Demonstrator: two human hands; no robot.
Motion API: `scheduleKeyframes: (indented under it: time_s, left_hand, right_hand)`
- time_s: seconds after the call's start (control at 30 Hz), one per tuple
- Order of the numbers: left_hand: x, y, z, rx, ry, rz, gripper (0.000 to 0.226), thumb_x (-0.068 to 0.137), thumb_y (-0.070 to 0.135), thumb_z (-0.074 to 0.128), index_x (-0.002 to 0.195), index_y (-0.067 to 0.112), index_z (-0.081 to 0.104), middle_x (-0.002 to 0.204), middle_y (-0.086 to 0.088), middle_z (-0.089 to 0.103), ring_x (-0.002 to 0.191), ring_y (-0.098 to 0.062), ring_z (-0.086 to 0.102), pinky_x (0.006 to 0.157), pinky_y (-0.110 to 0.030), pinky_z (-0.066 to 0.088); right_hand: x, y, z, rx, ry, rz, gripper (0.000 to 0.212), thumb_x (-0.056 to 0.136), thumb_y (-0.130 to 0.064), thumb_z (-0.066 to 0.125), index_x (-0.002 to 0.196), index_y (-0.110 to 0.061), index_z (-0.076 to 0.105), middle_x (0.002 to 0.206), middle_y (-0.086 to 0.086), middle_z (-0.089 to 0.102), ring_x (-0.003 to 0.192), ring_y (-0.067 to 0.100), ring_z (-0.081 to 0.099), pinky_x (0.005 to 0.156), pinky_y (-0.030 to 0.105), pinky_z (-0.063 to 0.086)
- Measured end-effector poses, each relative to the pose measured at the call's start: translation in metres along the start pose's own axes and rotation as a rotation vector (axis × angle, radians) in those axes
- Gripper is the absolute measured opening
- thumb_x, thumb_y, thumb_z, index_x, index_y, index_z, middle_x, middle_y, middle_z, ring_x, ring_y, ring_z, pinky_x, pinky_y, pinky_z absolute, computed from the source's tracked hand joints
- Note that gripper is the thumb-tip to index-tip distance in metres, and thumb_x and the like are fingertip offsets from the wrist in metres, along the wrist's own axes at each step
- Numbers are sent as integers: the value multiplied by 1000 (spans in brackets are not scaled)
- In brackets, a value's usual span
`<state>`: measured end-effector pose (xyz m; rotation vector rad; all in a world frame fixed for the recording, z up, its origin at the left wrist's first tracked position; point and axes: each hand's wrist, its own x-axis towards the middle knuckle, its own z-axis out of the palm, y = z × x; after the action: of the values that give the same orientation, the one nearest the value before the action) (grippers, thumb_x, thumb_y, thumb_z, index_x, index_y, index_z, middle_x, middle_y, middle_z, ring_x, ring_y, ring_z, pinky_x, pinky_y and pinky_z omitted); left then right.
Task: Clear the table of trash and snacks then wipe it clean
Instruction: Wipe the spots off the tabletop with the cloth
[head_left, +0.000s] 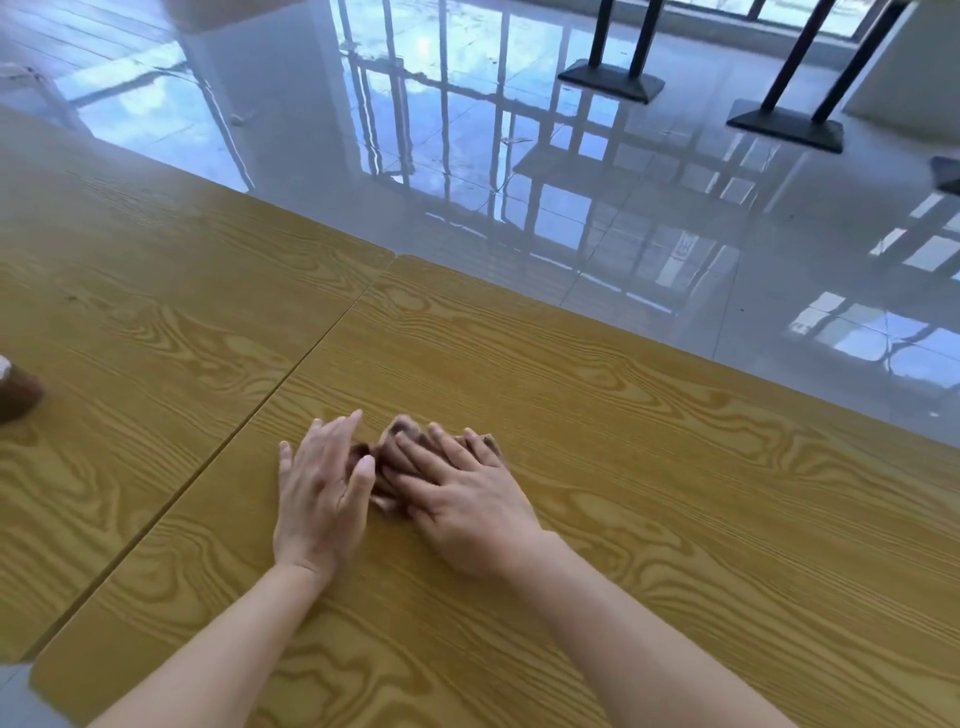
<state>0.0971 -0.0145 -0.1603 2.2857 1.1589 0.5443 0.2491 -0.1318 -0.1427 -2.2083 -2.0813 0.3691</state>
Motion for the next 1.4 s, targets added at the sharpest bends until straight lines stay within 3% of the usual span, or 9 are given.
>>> scheduleKeyframes:
  time_s: [0.1, 0.17, 0.23, 0.3, 0.43, 0.53, 0.7, 1.07, 1.4]
  left_hand:
    - [-5, 1, -6, -10, -67, 206, 55, 90, 42, 39, 144, 33, 40, 153, 6, 38, 145, -12, 23, 116, -60, 13]
    - [-13, 3, -6, 1, -90, 384, 56, 92, 41, 46, 146, 28, 40, 155, 3, 34, 147, -16, 22, 115, -59, 22]
    - [-17, 8, -5, 5, -124, 464, 59, 94, 45, 49, 148, 27, 36, 158, 2, 29, 147, -18, 21, 115, -53, 26]
    - [-17, 12, -4, 44, -169, 507, 60, 96, 49, 49, 150, 29, 34, 160, 3, 25, 148, -16, 18, 117, -47, 26]
    - [-11, 9, 0, 132, -234, 626, 55, 94, 48, 52, 145, 30, 43, 158, 3, 30, 147, -15, 21, 117, -36, 27]
    - [0, -6, -1, 168, -205, 640, 50, 94, 42, 50, 139, 23, 52, 151, 0, 43, 143, -16, 33, 111, -38, 37]
    - [33, -20, 1, 212, -102, 608, 49, 87, 9, 69, 134, 11, 56, 143, -9, 52, 135, -23, 45, 106, -43, 44]
    - [134, -38, 2, 143, -76, 478, 51, 84, -4, 67, 132, 10, 58, 143, -11, 51, 136, -25, 42, 114, -39, 33]
    - [198, -48, 6, 165, -90, 483, 47, 87, -6, 62, 132, 7, 58, 142, -14, 52, 136, -28, 43, 114, -34, 24]
  right_hand:
    - [-20, 16, -12, 0, 10, -155, 59, 100, -46, 39, 152, -49, 13, 164, -14, 1, 152, 20, -7, 121, 52, -7]
    - [-35, 13, -16, 95, 159, -38, 71, 93, -46, 55, 154, -41, 19, 165, -10, 8, 152, 19, 2, 122, 50, 5]
    - [-49, 5, -14, 191, 355, 202, 75, 84, -52, 64, 150, -26, 38, 160, -4, 29, 143, 18, 27, 115, 42, 30]
    - [-56, 2, -5, 203, 407, 360, 77, 80, -56, 69, 143, -18, 49, 148, -2, 46, 129, 19, 41, 106, 38, 40]
    - [-51, -2, 11, 144, 375, 289, 65, 71, -34, 85, 127, -11, 64, 135, 3, 60, 118, 24, 51, 96, 43, 50]
    - [-36, 5, 16, 162, 424, 225, 61, 66, -27, 89, 122, -16, 69, 132, -1, 63, 116, 20, 54, 92, 41, 53]
    - [9, 17, 10, 233, 454, 236, 52, 75, -24, 82, 124, -23, 67, 133, -6, 63, 119, 19, 53, 93, 41, 50]
    - [112, 47, -6, 228, 477, 244, 47, 83, -22, 76, 128, -24, 65, 137, -5, 60, 125, 19, 49, 96, 40, 46]
    - [169, 71, -17, 226, 450, 277, 47, 88, -24, 71, 133, -26, 60, 141, -5, 57, 128, 21, 45, 97, 43, 45]
